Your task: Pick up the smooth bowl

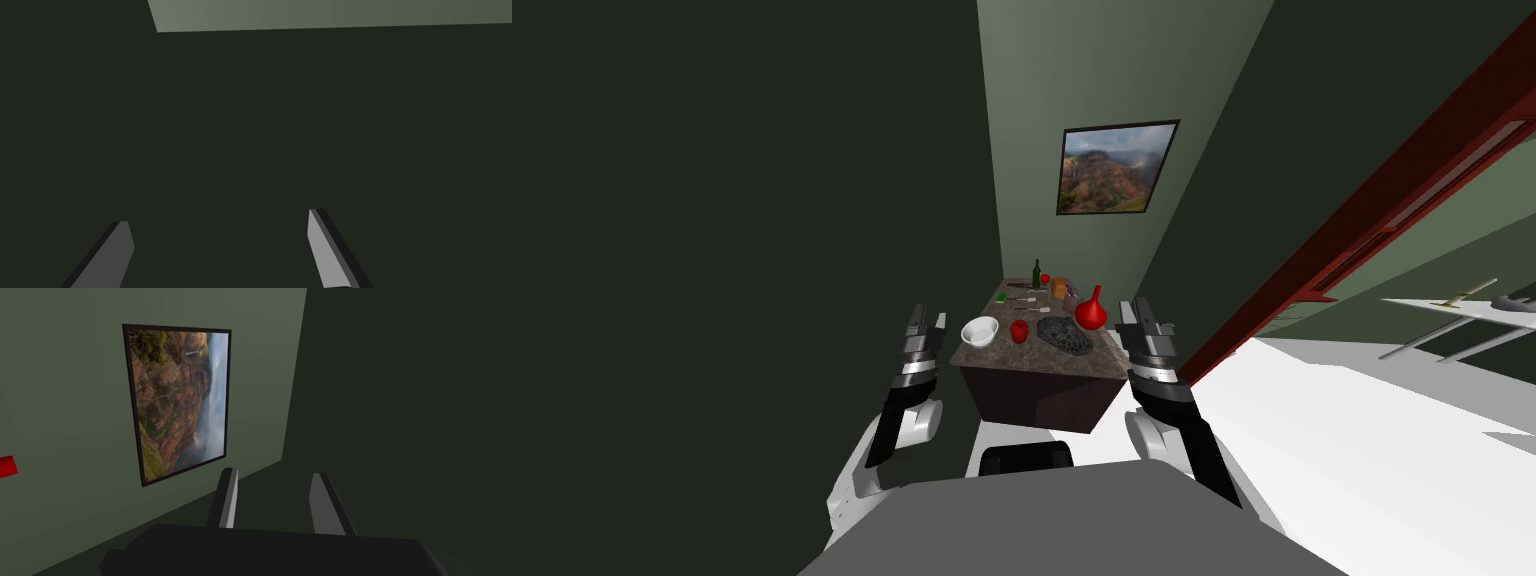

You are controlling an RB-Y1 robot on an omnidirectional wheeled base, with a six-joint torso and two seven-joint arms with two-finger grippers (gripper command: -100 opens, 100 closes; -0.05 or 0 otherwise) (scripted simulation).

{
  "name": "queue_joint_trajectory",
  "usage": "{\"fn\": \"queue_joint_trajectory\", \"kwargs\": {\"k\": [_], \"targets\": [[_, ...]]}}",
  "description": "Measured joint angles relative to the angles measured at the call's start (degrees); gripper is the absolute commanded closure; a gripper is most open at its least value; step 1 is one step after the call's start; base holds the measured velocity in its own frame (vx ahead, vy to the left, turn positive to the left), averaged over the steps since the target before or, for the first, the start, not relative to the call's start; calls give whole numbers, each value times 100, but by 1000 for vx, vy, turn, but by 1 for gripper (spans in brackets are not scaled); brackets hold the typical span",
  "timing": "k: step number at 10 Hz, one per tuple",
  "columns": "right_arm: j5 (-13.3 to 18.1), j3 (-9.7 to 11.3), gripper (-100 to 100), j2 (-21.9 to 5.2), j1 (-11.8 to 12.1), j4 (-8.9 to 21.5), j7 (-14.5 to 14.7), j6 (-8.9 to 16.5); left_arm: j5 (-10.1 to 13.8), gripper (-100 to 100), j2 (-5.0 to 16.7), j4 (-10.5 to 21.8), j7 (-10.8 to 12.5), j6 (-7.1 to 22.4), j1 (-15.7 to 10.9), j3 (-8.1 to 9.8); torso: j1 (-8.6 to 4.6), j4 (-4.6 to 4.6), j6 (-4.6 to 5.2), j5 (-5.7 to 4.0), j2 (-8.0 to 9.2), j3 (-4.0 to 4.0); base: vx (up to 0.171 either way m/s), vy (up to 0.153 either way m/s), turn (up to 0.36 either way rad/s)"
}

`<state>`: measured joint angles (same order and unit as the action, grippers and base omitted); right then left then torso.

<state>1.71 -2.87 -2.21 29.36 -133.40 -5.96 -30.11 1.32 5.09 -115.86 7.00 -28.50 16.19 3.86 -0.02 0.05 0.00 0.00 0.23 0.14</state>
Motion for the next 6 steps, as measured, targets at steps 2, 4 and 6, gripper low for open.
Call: {"fn": "queue_joint_trajectory", "kwargs": {"k": [2, 4, 6], "targets": [[0, 0, 0, 0, 0, 0, 0, 0, -15, -100, 82, 253, -3, 292, -263, 1, 3, 0, 0, 1, 2, 0, -65, 1, 36], [0, 0, 0, 0, 0, 0, 0, 0, 0, -100, 178, 676, 27, 497, -624, 64, 0, -2, 0, 0, -7, -4, -43, -6, 26], [0, 0, 0, 0, 0, 0, 0, 0, -4, -100, 223, 913, 44, 759, -879, 81, 1, -2, 0, 0, -7, -5, -46, 0, 25]]}}
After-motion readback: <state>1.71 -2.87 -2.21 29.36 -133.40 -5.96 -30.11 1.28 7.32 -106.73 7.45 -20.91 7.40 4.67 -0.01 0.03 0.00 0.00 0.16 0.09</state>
